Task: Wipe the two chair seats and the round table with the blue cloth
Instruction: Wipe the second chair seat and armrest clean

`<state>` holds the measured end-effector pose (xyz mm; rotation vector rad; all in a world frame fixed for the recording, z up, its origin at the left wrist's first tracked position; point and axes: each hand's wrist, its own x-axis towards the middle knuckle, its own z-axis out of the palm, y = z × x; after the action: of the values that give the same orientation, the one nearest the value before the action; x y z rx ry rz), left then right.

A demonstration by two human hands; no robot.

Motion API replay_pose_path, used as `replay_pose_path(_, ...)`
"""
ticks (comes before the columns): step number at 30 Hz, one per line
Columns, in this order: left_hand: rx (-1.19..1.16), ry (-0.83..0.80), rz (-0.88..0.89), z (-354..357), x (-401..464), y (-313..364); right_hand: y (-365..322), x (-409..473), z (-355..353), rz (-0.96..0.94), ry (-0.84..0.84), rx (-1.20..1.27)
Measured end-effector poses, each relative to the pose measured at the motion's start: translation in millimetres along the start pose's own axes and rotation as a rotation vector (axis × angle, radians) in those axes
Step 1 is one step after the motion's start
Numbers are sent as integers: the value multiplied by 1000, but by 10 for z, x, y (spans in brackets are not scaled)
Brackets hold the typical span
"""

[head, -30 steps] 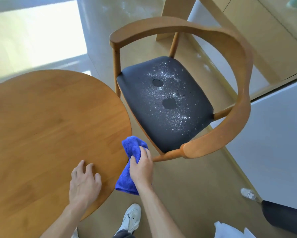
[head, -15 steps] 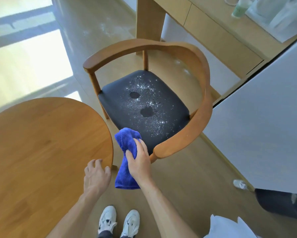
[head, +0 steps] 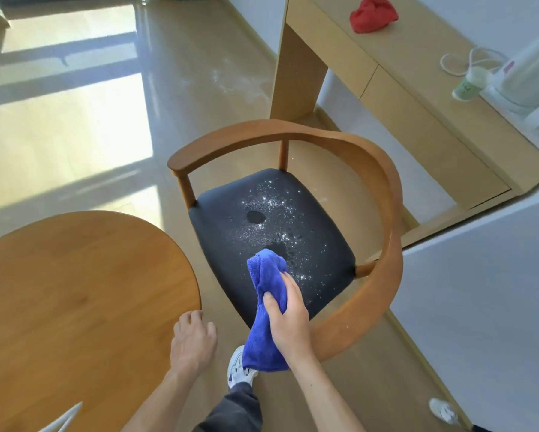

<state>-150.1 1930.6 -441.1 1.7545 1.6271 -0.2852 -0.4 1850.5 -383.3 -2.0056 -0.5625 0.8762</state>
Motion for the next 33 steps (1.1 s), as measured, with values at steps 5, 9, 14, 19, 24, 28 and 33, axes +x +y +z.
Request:
replay_pose_path(5, -40, 9, 48, 99, 361, 483, 79, 439, -84, 39, -46, -57)
replay_pose_path(9, -48, 51, 57, -6, 649, 759, 147, 591, -143, 61, -56, -79)
replay_pose_path(14, -92, 125, 71, -211, 995, 1085, 185, 798, -192, 68, -18, -126)
replay_pose_path(19, -191, 246, 82, -423, 1409, 1392, 285, 1139, -273, 70, 19, -156)
replay_pose_path(24, -244, 480, 49, -746, 1848, 1751, 463, 1671, -343, 40, -43, -209)
replay_pose_path(28, -190, 569, 102, -925, 2171, 2007, 543, 2041, -320, -10, -144, -252)
replay_pose_path(33, -34, 566, 112, -1007, 2547, 2098, 606, 2424, -199, -60, -203, -301)
